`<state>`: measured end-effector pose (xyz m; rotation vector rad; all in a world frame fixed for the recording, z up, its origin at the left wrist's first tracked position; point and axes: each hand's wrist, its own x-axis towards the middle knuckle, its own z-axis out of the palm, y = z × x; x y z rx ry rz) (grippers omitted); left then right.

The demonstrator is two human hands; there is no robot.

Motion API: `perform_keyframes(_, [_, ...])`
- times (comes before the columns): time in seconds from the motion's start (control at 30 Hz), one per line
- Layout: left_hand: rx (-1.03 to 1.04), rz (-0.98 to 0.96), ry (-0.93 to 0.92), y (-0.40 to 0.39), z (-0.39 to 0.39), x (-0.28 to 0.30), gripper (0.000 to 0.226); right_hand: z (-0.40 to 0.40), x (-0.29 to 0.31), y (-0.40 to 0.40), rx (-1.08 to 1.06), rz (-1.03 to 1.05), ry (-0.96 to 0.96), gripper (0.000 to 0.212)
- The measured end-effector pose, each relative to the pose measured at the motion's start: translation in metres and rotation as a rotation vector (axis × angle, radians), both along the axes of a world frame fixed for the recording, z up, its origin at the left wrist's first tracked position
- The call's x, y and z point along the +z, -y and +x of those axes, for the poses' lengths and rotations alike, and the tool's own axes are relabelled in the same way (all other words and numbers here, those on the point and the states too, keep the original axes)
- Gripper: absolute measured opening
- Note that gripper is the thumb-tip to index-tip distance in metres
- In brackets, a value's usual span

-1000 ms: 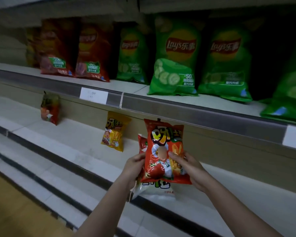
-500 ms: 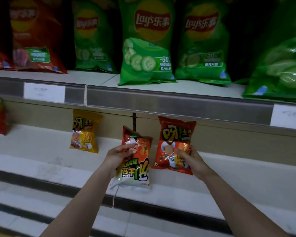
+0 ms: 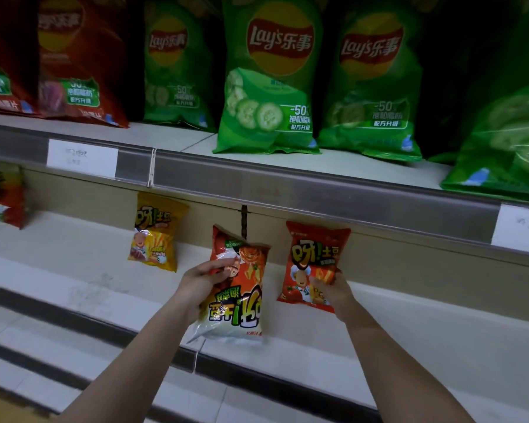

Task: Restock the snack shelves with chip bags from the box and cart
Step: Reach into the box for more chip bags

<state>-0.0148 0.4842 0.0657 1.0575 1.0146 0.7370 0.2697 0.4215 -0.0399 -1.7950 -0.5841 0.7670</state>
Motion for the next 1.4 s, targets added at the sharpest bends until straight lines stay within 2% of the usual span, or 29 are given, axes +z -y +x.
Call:
perform_keyframes(0.03, [0.002, 0.002, 0.005, 0.001, 0.0, 0.0, 0.024, 0.002, -0.004, -0.001, -0.009, -0.019, 0.038, 0.057])
perform_keyframes(0.1, [0.015, 0.005, 0.02, 0.003, -0.001, 0.0, 0.023, -0.001, -0.005, 0.002, -0.036, -0.084, 0.081, 0.075])
perform_keyframes(0.2, [0.044, 0.017, 0.045, 0.004, -0.003, 0.002, 0.018, -0.013, 0.006, 0.012, -0.18, -0.23, 0.128, 0.096])
perform_keyframes(0.3, [0.096, 0.005, 0.144, 0.004, -0.004, 0.006, 0.016, -0.032, 0.016, 0.026, -0.365, -0.134, 0.23, 0.08])
perform_keyframes(0.37, [0.177, -0.038, 0.213, 0.003, -0.004, 0.007, 0.02, -0.049, 0.021, 0.032, -0.417, -0.04, 0.32, 0.071])
perform_keyframes(0.43, [0.282, -0.087, 0.345, -0.001, -0.005, 0.006, 0.022, -0.07, 0.023, 0.034, -0.3, 0.034, 0.303, 0.062])
perform_keyframes(0.53, [0.457, -0.143, 0.584, -0.005, -0.013, 0.008, 0.021, -0.113, 0.032, 0.021, -0.046, 0.121, 0.074, 0.081])
perform_keyframes(0.6, [0.57, -0.182, 0.706, -0.007, -0.026, 0.009, 0.021, -0.152, 0.039, 0.007, 0.178, 0.089, -0.081, 0.076])
perform_keyframes(0.63, [0.62, -0.207, 0.759, -0.009, -0.036, 0.01, 0.025, -0.177, 0.044, 0.0, 0.317, 0.089, -0.14, 0.076])
perform_keyframes(0.73, [0.71, -0.251, 0.858, -0.022, -0.075, 0.007, 0.038, -0.254, 0.045, -0.025, 0.607, 0.134, -0.296, 0.096])
perform_keyframes(0.77, [0.738, -0.254, 0.865, -0.028, -0.088, 0.005, 0.038, -0.282, 0.049, -0.032, 0.67, 0.158, -0.341, 0.091])
perform_keyframes(0.87, [0.792, -0.272, 0.844, -0.05, -0.136, -0.006, 0.037, -0.358, 0.052, -0.062, 0.71, 0.242, -0.476, 0.045])
perform_keyframes(0.9, [0.765, -0.278, 0.826, -0.055, -0.152, -0.009, 0.041, -0.378, 0.054, -0.072, 0.695, 0.26, -0.463, 0.044])
perform_keyframes(1.03, [0.585, -0.279, 0.779, -0.079, -0.232, -0.013, 0.044, -0.458, 0.066, -0.118, 0.572, 0.37, -0.448, 0.074])
perform_keyframes(1.07, [0.533, -0.279, 0.776, -0.084, -0.248, -0.01, 0.043, -0.473, 0.069, -0.129, 0.527, 0.394, -0.462, 0.072])
perform_keyframes(1.17, [0.416, -0.26, 0.664, -0.103, -0.298, 0.0, 0.033, -0.515, 0.075, -0.165, 0.4, 0.437, -0.508, 0.051])
perform_keyframes(1.3, [0.264, -0.217, 0.34, -0.129, -0.348, 0.012, 0.019, -0.547, 0.082, -0.209, 0.341, 0.455, -0.481, 0.022])
perform_keyframes(1.4, [0.294, -0.138, 0.137, -0.157, -0.384, 0.021, 0.015, -0.556, 0.088, -0.24, 0.397, 0.393, -0.437, 0.024])
